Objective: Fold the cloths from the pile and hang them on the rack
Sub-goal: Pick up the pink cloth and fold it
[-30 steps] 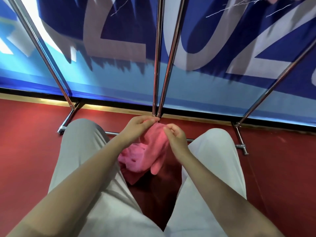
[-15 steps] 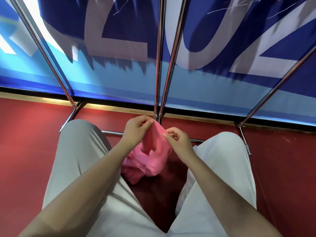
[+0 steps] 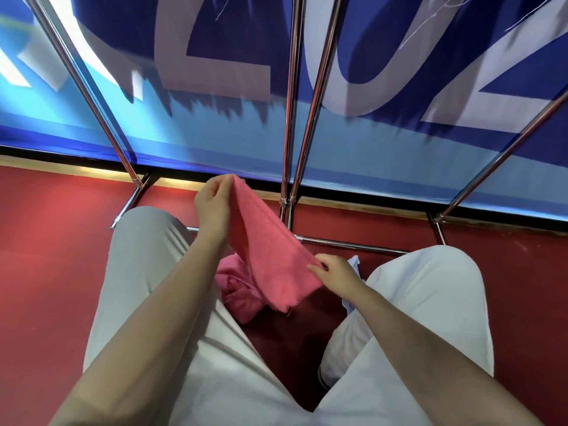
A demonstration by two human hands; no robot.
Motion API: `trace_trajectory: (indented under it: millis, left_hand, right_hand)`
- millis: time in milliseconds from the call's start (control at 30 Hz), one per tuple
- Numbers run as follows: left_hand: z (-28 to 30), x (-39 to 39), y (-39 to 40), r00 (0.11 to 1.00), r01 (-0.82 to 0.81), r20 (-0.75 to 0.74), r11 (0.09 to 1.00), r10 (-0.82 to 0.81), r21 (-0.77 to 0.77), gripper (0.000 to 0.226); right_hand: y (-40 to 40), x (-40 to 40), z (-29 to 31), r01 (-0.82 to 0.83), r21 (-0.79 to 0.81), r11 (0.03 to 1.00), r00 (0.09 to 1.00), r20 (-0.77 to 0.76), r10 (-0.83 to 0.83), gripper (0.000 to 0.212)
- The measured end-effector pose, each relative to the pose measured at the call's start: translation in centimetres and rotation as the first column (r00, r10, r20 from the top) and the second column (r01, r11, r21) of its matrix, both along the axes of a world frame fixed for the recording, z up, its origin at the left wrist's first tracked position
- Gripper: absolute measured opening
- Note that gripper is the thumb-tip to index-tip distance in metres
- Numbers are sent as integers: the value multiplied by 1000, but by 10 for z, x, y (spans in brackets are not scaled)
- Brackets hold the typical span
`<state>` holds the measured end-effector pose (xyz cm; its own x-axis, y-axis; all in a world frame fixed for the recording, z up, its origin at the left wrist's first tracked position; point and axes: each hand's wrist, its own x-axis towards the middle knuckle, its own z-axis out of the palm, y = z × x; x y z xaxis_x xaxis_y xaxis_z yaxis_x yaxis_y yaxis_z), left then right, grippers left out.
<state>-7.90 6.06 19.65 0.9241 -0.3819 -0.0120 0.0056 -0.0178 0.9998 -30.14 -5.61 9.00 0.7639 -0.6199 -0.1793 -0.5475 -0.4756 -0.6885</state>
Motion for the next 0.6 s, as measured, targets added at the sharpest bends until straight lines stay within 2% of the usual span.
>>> trace_trajectory:
  millis: [67,133,233,333,433,533,600]
  left_hand:
    - [1,9,4,992,-92,-84,995,89,-26,19]
    - [-1,19,6,955,-171,-261,981,142,-89,14]
    - [-6,27,7,853,-259,-499,954,151,-153,21]
    - [-11,31,7,762,-325,-621,937,180,-127,29]
    - [-13,33,3,723,-297,-671,951,165,-86,31]
    - [-15,24,-6,743,-196,-659,980,120,-42,31]
    - [-18,14,-10,806,-102,-586,995,87,7,28]
  right_hand:
    - [-3,-6,-9,-15,8,1000,993,-121,16,41]
    - [-1,-8,-10,12,53,999,990,-140,-4,41]
    - [6,0,10,124,192,974,988,66,-139,33]
    - [14,7,42,183,406,895,897,304,-321,12]
    - [17,8,65,158,502,850,832,396,-389,12]
    - [18,8,76,164,406,899,851,403,-337,13]
    - [17,11,76,177,325,929,879,373,-298,12]
